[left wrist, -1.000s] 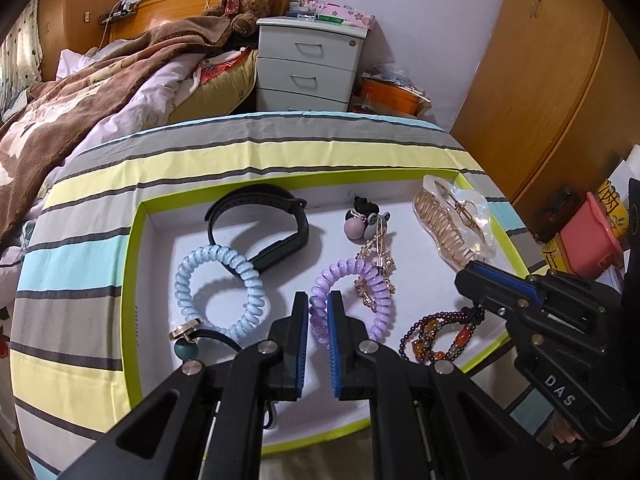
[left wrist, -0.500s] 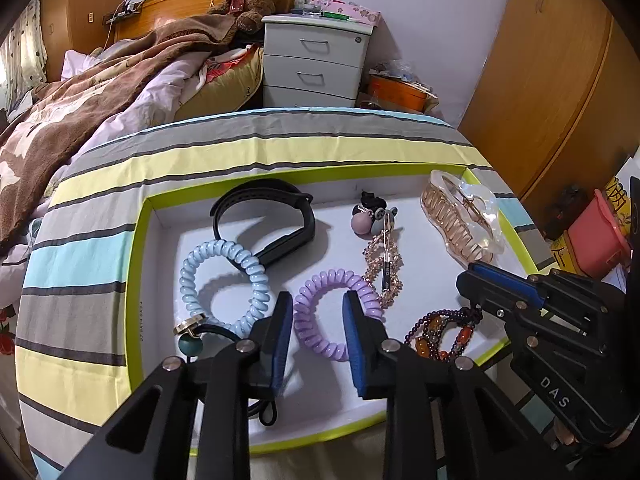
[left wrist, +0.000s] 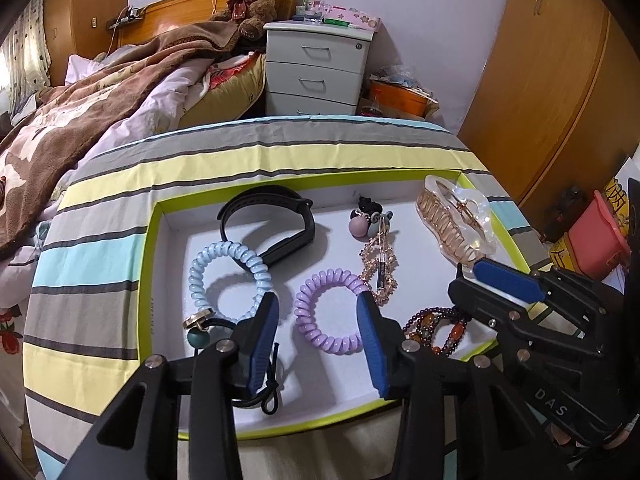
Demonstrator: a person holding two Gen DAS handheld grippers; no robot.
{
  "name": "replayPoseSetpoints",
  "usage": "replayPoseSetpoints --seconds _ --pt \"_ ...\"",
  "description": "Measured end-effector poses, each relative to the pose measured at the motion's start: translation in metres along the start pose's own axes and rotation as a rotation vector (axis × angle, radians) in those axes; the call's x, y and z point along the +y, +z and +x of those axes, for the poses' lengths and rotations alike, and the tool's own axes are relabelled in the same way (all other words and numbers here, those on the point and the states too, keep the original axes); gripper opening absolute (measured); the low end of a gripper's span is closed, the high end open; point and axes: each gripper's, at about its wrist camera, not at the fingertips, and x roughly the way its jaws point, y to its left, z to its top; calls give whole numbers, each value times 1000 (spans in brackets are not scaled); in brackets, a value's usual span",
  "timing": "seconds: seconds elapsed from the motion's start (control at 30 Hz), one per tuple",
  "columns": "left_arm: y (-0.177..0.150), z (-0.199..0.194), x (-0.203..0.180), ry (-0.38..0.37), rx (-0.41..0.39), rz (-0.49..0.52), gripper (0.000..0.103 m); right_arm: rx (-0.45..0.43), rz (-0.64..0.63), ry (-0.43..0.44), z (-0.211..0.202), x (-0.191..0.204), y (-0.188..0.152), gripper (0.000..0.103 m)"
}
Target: Organize jewelry
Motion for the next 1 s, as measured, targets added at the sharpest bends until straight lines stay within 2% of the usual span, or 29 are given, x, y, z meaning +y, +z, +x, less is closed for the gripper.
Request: replayPoseSetpoints --seconds 0.4,0.6,0.67,0.73,0.83,1.0 --pt "-11 -21 5 60 -36 -47 54 -52 44 -19 -22 2 -8 34" --pt "-22 -35 4 128 -67 -66 61 -87 64 -39 -39 6 -16 35" --pt "-25 -39 3 151 -87 -73 62 -101 74 -42 -46 7 -19 39" --pt "-30 -44 3 174 -103 -79 62 -115 82 -41 -51 7 -22 53" --pt "-39 -52 1 211 -124 -83 62 -133 85 -54 -61 12 -30 53" --pt "-53 -65 -2 229 -165 -103 62 -159 81 -87 -75 17 -45 53"
